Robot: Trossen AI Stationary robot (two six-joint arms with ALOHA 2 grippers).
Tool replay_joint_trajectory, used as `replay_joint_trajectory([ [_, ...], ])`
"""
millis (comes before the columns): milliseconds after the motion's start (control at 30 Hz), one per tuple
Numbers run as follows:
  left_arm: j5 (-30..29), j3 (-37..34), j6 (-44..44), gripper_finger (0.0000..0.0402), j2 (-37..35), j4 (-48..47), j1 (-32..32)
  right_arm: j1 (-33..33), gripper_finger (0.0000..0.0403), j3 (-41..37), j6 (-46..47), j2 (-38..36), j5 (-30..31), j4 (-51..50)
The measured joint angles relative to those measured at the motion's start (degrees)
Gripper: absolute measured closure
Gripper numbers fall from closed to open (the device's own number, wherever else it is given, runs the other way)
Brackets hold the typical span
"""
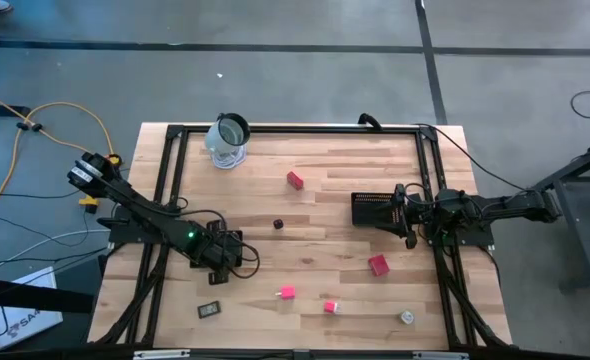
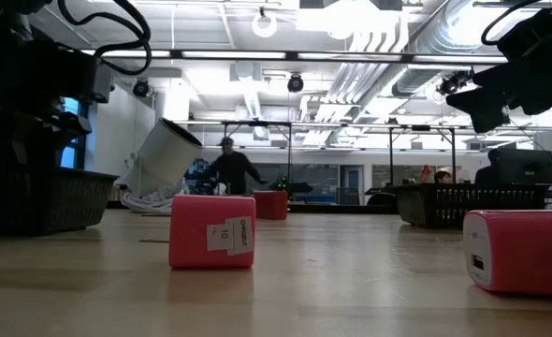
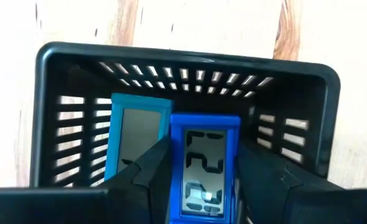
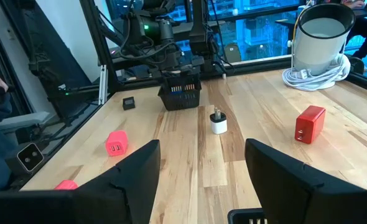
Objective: Pick & Place Office items
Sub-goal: Put the dark blue digital timer into the left black bin
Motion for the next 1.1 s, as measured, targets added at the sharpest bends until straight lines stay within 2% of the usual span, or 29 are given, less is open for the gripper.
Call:
replay_joint_trajectory([
  [1100,-0.09,0.00,0.07,0.0238,0.02,-0.09,0.00,-0.01,0.0180,0.02,0.01,0.00,0.00,0.00],
])
